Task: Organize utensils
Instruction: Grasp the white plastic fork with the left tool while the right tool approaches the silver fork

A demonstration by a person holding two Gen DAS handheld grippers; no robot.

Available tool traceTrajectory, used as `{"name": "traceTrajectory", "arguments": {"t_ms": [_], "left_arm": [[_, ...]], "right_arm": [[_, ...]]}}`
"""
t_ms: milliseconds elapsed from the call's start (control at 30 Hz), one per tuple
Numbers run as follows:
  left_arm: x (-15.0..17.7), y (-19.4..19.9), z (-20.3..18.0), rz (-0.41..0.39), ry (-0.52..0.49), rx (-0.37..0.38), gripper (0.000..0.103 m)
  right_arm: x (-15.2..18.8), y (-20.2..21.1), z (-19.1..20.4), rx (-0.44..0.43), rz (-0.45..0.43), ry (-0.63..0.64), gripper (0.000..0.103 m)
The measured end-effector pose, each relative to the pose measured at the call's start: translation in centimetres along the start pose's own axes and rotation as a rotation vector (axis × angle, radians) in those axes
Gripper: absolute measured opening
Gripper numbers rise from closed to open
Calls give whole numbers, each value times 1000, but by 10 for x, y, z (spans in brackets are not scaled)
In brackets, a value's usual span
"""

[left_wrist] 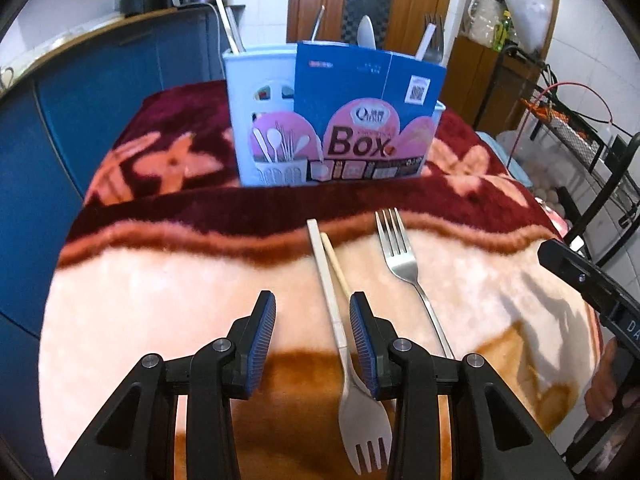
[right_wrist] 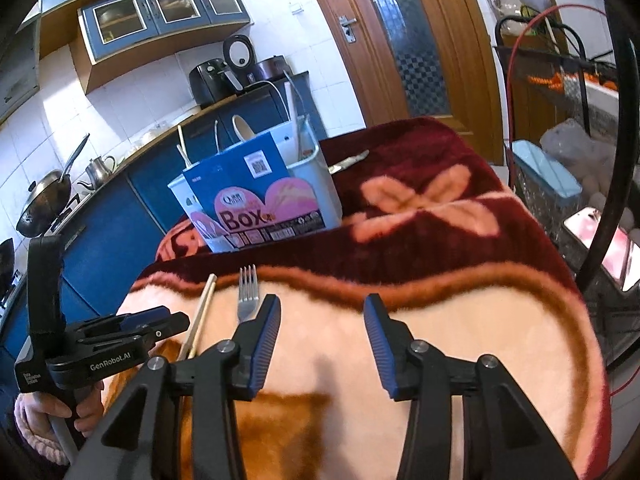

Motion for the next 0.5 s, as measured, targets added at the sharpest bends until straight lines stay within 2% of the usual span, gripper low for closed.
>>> {"name": "traceTrajectory", "arguments": {"t_ms": [500], "left_arm": [[-16,-27,-3,67,-17,-43,39]], "right_arm": [[7,-3,-9,-6,22,-23,47]]}}
Point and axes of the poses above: each gripper's, at about its wrist camera, not at the fingertips, and y roughly against the way its jaws point, z to its left, x to its underside, the point moved 1 cm from there along -y, roughly the way its jaws point, and after that the axes turned 8 degrees about z, right-handed, at the moved point
